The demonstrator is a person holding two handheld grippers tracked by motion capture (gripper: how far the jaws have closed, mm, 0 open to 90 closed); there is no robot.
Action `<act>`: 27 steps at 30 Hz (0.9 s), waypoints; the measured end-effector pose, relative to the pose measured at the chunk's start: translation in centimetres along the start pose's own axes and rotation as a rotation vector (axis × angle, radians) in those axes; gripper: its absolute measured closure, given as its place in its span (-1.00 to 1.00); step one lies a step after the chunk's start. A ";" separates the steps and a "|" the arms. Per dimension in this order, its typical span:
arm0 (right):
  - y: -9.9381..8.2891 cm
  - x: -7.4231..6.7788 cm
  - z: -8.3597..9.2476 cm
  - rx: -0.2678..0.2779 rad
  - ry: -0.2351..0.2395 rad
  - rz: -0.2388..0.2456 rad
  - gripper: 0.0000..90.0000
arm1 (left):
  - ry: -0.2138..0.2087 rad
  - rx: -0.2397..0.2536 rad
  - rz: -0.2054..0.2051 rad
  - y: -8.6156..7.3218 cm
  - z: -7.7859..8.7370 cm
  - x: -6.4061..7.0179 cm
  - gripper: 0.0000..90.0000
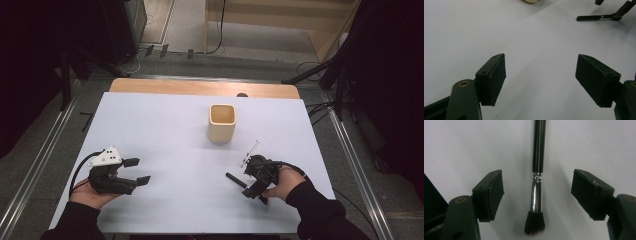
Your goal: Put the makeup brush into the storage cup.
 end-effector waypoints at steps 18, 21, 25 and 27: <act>-0.1 0.0 -2.1 -0.044 -0.092 0.051 -0.01 | 0.002 0.000 0.003 0.0 0.0 0.0 -0.44; -0.1 -0.4 -2.0 -0.048 -0.088 0.044 0.20 | 0.001 0.000 0.003 0.0 0.0 0.0 -0.44; 0.1 -0.4 -2.1 -0.040 -0.089 0.005 0.32 | -0.003 -0.006 0.015 0.0 0.0 0.0 -0.44; 0.0 -0.4 -2.0 -0.026 -0.086 -0.003 0.45 | -0.005 -0.007 0.017 0.0 0.0 0.1 -0.44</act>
Point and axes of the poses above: each handheld gripper's, and its own axes: z roughly backward along the jaws, y roughly out of its top, x roughly to its right, the point moved 5 cm from there along -z, roughly forward along the jaws, and after that the axes turned 10 degrees about y, right-handed, at the moved point
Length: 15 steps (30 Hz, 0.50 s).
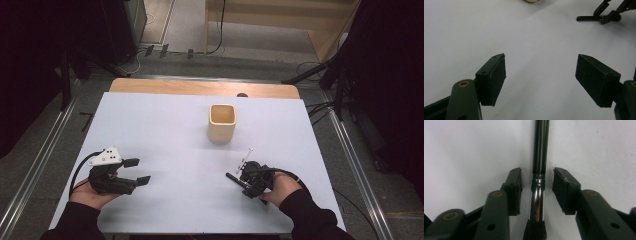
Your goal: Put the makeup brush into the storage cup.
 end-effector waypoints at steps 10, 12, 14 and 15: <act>0.1 0.2 0.1 -0.006 0.021 -0.014 0.74 | -0.013 0.000 0.013 0.0 0.0 0.0 -0.44; 0.0 0.3 0.1 -0.002 0.028 -0.017 0.75 | -0.019 0.006 0.018 0.1 0.1 0.1 -0.44; 0.1 0.3 0.1 -0.001 0.034 -0.028 0.75 | -0.019 0.004 0.019 0.1 0.0 0.1 -0.44; 0.1 0.3 0.1 -0.005 0.036 -0.027 0.75 | -0.018 0.002 0.018 0.1 0.0 0.1 -0.44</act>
Point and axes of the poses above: each handheld gripper's, and its own axes: z roughly backward along the jaws, y roughly out of its top, x roughly to its right, the point moved 5 cm from there along -z, roughly forward along the jaws, and after that the axes turned 10 degrees about y, right-handed, at the moved point
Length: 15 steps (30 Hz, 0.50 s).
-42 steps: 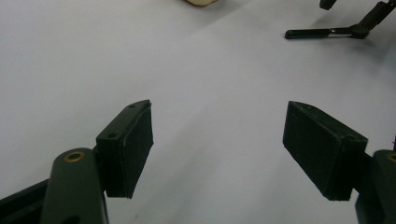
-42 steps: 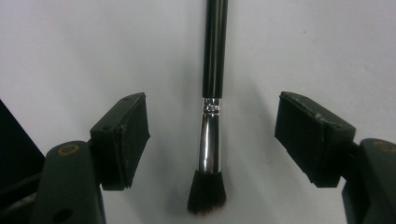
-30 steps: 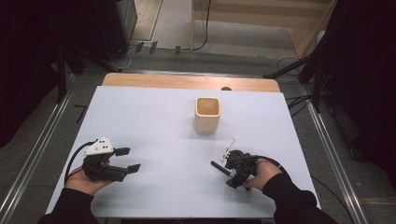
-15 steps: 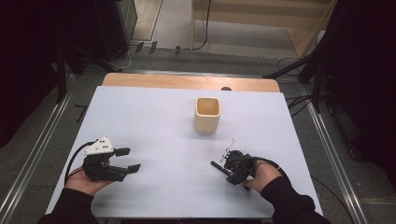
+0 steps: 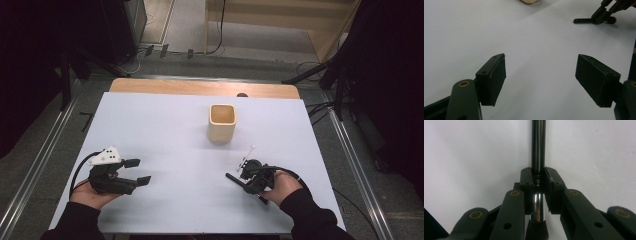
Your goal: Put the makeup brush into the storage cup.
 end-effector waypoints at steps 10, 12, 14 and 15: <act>0.2 0.4 1.1 0.030 0.045 -0.029 0.75 | -0.002 -0.002 0.000 0.0 0.0 0.0 -0.44; 0.3 0.4 1.5 0.055 0.055 -0.032 0.75 | -0.001 -0.002 0.000 0.0 0.0 0.0 -0.44; 0.3 0.5 2.0 0.065 0.070 -0.036 0.75 | -0.003 -0.003 0.001 0.0 0.0 0.0 -0.44; 0.4 0.5 2.2 0.079 0.073 -0.040 0.75 | -0.004 -0.003 0.002 0.0 -0.1 0.0 -0.44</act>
Point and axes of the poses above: each handheld gripper's, and its own axes: z roughly backward along the jaws, y roughly out of its top, x roughly to its right, the point moved 5 cm from there along -z, roughly forward along the jaws, and after that the axes turned 10 degrees about y, right-handed, at the moved point
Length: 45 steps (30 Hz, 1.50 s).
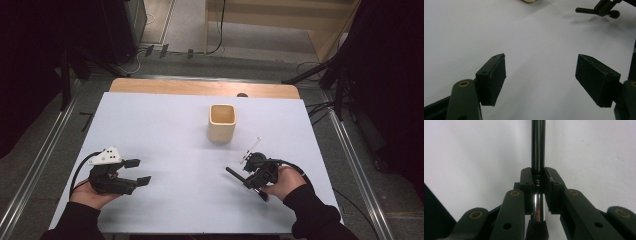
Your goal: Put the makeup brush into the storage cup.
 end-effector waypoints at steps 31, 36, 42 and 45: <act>1.8 0.5 3.8 0.524 0.102 0.050 0.75 | -0.065 -0.006 -0.039 0.8 -0.3 1.0 -0.44; 1.9 0.6 4.2 0.568 0.130 0.082 0.75 | -0.083 -0.018 -0.054 1.0 -0.8 1.0 -0.44; 1.7 1.2 4.1 0.569 0.150 0.096 0.75 | -0.103 -0.021 -0.068 1.6 -1.2 1.0 -0.44; 1.7 1.2 4.2 0.572 0.170 0.108 0.75 | -0.108 -0.029 -0.086 1.9 -1.3 1.2 -0.44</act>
Point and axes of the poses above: each handheld gripper's, and its own axes: z roughly backward along the jaws, y roughly out of its top, x roughly to its right, the point moved 5 cm from there along -z, roughly forward along the jaws, and after that the axes turned 10 degrees about y, right-handed, at the moved point
